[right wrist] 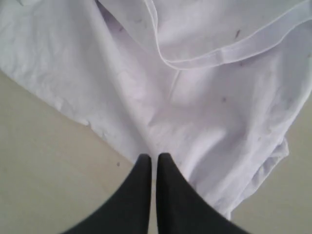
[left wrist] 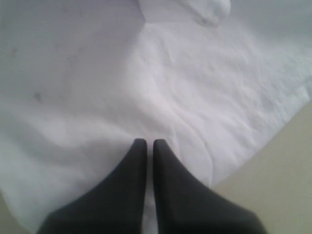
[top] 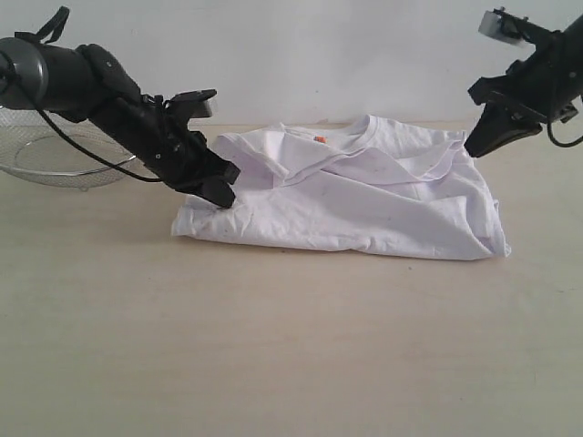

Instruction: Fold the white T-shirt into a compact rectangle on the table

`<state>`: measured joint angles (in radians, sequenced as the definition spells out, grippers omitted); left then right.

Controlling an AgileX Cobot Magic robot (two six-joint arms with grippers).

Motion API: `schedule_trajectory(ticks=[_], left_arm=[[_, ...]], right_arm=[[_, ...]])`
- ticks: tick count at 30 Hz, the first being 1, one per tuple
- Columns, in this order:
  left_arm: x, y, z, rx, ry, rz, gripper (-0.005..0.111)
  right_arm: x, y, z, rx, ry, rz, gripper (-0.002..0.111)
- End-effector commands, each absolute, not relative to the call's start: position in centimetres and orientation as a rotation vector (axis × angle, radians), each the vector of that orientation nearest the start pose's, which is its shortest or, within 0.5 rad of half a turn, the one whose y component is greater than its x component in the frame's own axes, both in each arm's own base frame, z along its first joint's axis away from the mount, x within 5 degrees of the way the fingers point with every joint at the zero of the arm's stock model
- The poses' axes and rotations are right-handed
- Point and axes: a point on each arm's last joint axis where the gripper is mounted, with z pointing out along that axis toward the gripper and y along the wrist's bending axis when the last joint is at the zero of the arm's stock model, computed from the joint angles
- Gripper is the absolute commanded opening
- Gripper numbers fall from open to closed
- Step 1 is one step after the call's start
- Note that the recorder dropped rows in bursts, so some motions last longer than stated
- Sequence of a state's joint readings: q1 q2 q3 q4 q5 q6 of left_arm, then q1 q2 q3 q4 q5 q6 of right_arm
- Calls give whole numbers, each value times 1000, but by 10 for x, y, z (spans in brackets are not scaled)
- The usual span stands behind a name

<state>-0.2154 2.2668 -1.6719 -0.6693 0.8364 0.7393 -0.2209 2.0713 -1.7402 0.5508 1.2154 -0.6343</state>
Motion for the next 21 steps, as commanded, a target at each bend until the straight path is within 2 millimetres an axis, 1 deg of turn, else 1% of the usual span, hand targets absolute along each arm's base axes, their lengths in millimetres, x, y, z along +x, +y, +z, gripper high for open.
schedule_trajectory(ticks=[1, 2, 4, 6, 8, 10, 13, 17, 19, 21], left_arm=[[447, -143, 140, 708, 2621, -651, 5], [447, -144, 137, 705, 2631, -656, 5], [447, -144, 133, 676, 2655, -669, 5], [446, -143, 127, 668, 2679, -665, 5], [445, -142, 121, 664, 2709, -662, 5], [444, -142, 114, 665, 2733, -673, 5], [444, -142, 101, 656, 2767, -676, 5], [443, -142, 87, 637, 2800, -679, 5], [443, -141, 83, 638, 2808, -669, 5], [443, -140, 81, 642, 2817, -660, 5]], right_arm=[[428, -24, 235, -392, 2810, 541, 0], [428, -16, 233, -398, 2836, 514, 0], [433, -5, 227, -346, 2875, 359, 0], [436, 1, 218, -292, 2922, 183, 0], [437, 3, 208, -260, 2973, 78, 0], [438, 2, 199, -227, 3009, 38, 0], [442, 2, 182, -213, 3035, 39, 0], [446, 1, 151, -213, 3090, 21, 0], [447, -5, 134, -187, 3132, -75, 0], [448, -15, 118, -184, 3165, -247, 0]])
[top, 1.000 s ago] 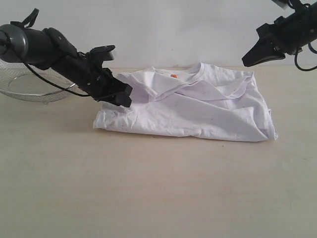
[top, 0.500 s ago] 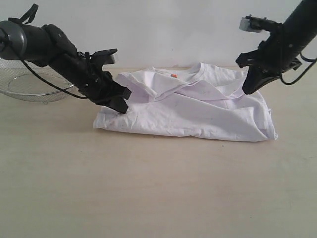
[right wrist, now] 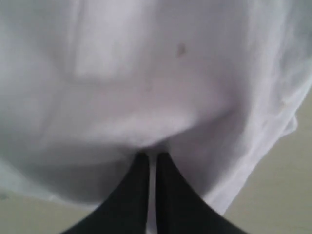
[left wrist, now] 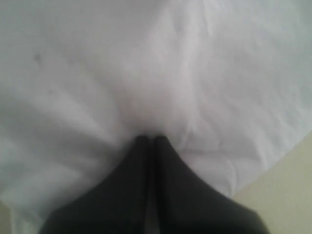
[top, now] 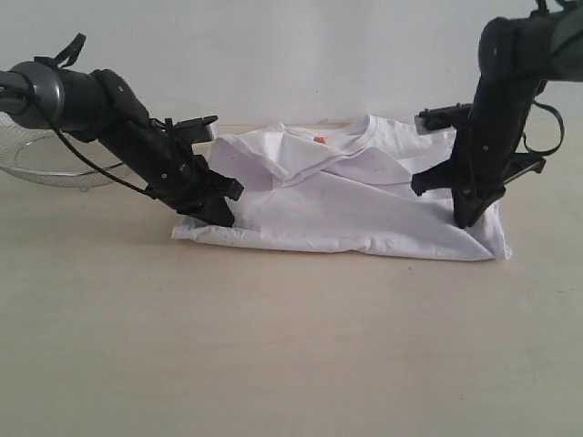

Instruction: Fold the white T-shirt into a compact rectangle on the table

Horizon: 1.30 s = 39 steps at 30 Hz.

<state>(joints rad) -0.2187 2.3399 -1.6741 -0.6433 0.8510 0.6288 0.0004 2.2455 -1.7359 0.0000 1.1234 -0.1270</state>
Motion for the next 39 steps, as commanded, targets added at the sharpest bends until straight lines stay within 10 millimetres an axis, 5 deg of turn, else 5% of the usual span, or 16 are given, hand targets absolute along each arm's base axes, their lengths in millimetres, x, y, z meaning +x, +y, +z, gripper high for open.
schedule_trajectory(ticks=[1, 4, 10, 19, 26, 39], left_arm=[[443, -140, 80, 642, 2822, -651, 5], [443, -137, 80, 644, 2833, -626, 5], [443, -136, 79, 652, 2839, -596, 5], [443, -136, 79, 651, 2839, -598, 5], [443, -136, 79, 653, 2842, -601, 5], [436, -132, 77, 729, 2911, -570, 5]], right_arm=[[447, -24, 112, -170, 3176, -355, 0], [445, -46, 109, -107, 3190, -510, 0], [436, -79, 138, 58, 3181, -461, 0], [440, -30, 193, -174, 3009, -24, 0], [446, -3, 170, -261, 3030, 14, 0], [452, -5, 123, -284, 3099, -19, 0]])
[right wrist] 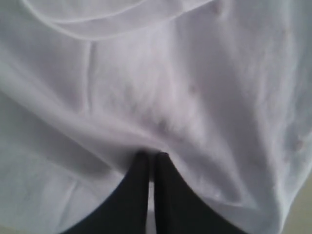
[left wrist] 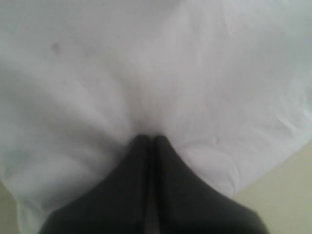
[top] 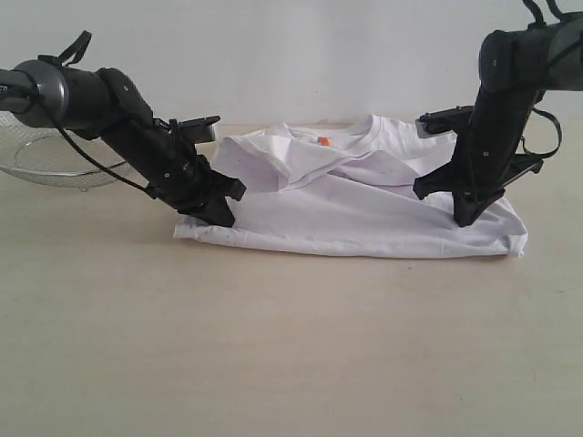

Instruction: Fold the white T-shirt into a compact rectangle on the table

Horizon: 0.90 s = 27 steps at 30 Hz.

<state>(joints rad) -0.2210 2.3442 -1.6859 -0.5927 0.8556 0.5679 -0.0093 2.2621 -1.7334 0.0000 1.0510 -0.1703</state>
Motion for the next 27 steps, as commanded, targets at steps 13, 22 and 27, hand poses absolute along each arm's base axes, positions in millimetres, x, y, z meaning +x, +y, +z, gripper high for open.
schedule_trajectory(ticks=[13, 22, 27], left_arm=[[378, -118, 38, 767, 3175, -630, 5], [333, -108, 77, 762, 3176, -617, 5], [305, -105, 106, 645, 3174, -672, 5]], right_arm=[[401, -2, 69, -365, 3396, 79, 0], [357, 12, 76, -294, 3468, 371, 0], [336, 17, 97, -277, 3474, 392, 0]])
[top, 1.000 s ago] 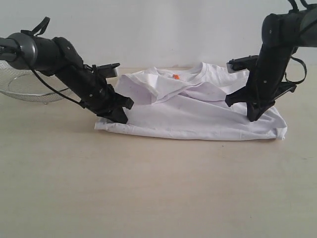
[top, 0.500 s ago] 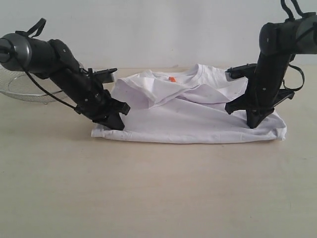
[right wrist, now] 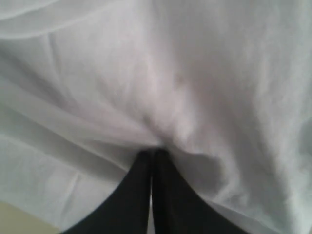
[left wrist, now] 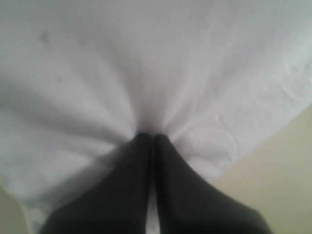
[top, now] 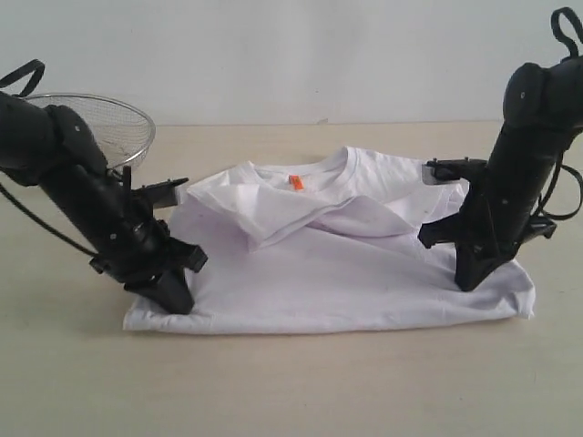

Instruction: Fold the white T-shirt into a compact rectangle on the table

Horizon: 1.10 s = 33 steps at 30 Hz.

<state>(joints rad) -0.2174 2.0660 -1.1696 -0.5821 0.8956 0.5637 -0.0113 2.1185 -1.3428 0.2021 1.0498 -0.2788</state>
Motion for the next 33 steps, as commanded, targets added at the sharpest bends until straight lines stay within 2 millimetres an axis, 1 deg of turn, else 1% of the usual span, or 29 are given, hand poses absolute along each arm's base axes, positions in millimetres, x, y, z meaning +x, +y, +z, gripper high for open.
schedule_trajectory(ticks=[1, 4, 7, 10, 14, 16, 18, 21, 22, 25, 26, 28, 30, 32, 33], left_arm=[[300, -104, 110, 639, 3175, -685, 5], [279, -101, 112, 626, 3209, -709, 5], [265, -98, 114, 606, 3203, -705, 5], [265, -103, 127, 600, 3118, -787, 5], [269, -112, 157, 607, 2924, -917, 5], [269, -115, 167, 625, 2859, -952, 5], [269, -116, 174, 650, 2809, -962, 5], [274, -114, 172, 637, 2772, -896, 5], [275, -114, 171, 665, 2757, -886, 5], [277, -117, 173, 833, 2639, -896, 5], [278, -119, 174, 892, 2575, -906, 5], [281, -122, 180, 1071, 2396, -885, 5], [284, -124, 183, 1217, 2239, -808, 5], [287, -122, 184, 1312, 2152, -718, 5], [289, -121, 183, 1317, 2141, -685, 5]], right_arm=[[331, 18, 101, -258, 3482, 402, 0], [319, 22, 111, -263, 3488, 429, 0], [310, 22, 119, -263, 3478, 429, 0], [310, 24, 130, -298, 3420, 435, 0], [314, 28, 151, -297, 3296, 471, 0], [313, 30, 162, -291, 3255, 497, 0], [312, 31, 170, -287, 3220, 521, 0], [313, 33, 178, -304, 3166, 547, 0], [312, 34, 181, -302, 3156, 550, 0], [312, 35, 184, -300, 3142, 570, 0], [313, 36, 184, -304, 3133, 577, 0], [314, 37, 184, -328, 3108, 593, 0], [315, 37, 184, -350, 3095, 591, 0], [316, 37, 184, -369, 3083, 585, 0], [316, 37, 184, -379, 3074, 580, 0]])
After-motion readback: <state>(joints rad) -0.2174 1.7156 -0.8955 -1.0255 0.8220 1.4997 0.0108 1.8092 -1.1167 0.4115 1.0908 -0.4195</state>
